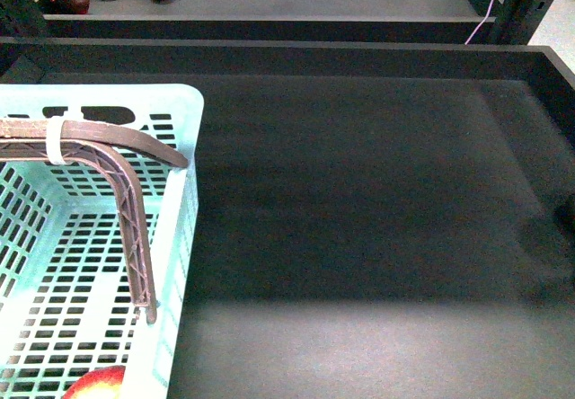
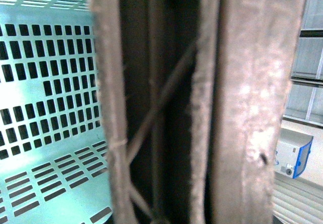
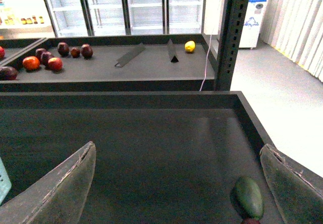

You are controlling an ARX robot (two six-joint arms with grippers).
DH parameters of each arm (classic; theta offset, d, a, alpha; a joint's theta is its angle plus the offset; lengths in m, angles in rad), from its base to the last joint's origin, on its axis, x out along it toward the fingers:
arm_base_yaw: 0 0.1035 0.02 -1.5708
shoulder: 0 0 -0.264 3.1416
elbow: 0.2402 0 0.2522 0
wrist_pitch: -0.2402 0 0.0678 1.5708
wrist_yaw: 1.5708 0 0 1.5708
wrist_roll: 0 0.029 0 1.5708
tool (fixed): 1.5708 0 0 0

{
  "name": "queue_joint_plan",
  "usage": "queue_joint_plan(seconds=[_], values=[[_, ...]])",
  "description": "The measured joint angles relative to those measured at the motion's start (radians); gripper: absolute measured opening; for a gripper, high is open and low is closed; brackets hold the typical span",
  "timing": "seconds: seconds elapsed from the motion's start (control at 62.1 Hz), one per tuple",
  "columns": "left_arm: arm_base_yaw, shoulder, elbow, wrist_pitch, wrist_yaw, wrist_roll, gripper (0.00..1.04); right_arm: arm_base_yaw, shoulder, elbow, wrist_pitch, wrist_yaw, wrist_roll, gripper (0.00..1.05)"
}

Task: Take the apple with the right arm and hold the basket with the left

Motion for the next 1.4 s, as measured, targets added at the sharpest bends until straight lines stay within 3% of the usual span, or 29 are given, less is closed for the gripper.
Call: queue_joint_plan(seconds=[0.177, 0.532, 0.677, 0.951, 1.128, 1.208, 1.289, 1.337, 1.402], values=[[-0.001, 0.000, 0.000, -0.031, 0.006, -0.008, 0.16, 0.000, 0.000, 0.000, 0.000, 0.000, 0.000, 0.96], [-0.011, -0.027, 0.002, -0.058, -0.005, -0.037, 0.74, 0.000, 0.000, 0.000, 0.000, 0.000, 0.000, 0.96], [-0.043, -0.138, 0.003, -0.203, -0.031, -0.068, 0.99, 0.000, 0.000, 0.000, 0.000, 0.000, 0.000, 0.96], [-0.153, -0.435, 0.040, -0.562, -0.120, -0.112, 0.98, 0.000, 0.000, 0.000, 0.000, 0.000, 0.000, 0.96], [-0.164, -0.466, 0.041, -0.557, -0.115, -0.096, 0.97, 0.000, 0.000, 0.000, 0.000, 0.000, 0.000, 0.96], [-0.138, -0.513, -0.114, -0.144, -0.018, 0.268, 0.83, 0.000, 0.000, 0.000, 0.000, 0.000, 0.000, 0.96], [-0.106, -0.568, -0.268, 0.229, 0.023, 0.768, 0.67, 0.000, 0.000, 0.000, 0.000, 0.000, 0.000, 0.96], [-0.087, -0.599, -0.309, 0.333, 0.039, 0.992, 0.58, 0.000, 0.000, 0.000, 0.000, 0.000, 0.000, 0.96], [-0.067, -0.639, -0.333, 0.362, 0.054, 1.253, 0.47, 0.000, 0.000, 0.000, 0.000, 0.000, 0.000, 0.96]])
